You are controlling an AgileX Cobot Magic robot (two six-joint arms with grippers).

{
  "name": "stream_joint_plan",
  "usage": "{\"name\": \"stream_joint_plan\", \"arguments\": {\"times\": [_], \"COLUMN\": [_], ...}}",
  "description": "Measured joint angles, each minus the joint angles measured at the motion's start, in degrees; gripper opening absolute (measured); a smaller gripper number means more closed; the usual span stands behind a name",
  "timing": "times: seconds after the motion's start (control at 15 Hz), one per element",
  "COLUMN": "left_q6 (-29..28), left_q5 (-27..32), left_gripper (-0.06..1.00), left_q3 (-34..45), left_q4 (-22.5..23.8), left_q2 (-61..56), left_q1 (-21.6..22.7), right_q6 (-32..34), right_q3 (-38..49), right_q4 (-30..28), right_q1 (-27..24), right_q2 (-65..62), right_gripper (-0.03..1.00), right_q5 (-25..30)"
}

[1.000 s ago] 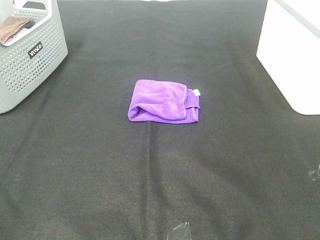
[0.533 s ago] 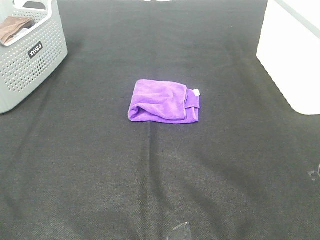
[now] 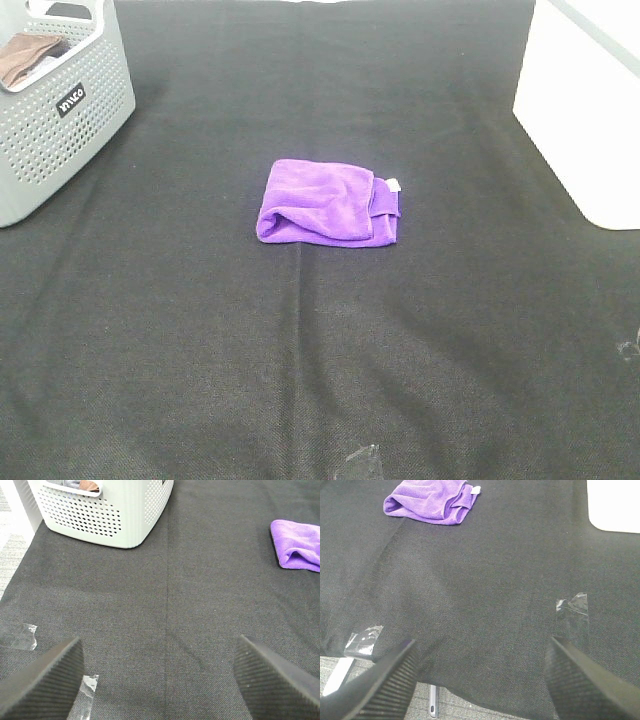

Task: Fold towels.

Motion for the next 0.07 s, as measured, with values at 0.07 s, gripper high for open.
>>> {"name": "stream_joint_plan", "arguments": {"times": [0.07], "left_q6": [0.00], "left_q5": [0.00], "left_gripper": [0.76], "left_q3": [0.00], "left_q4": [0.00], "left_q2": [0.00], "left_q1": [0.00], "right_q6": [0.00], "right_q3": [0.00], "right_q4": [0.00], "right_q1": [0.00], "right_q2": [0.00], "right_gripper": [0.68], "right_q5": [0.00]}}
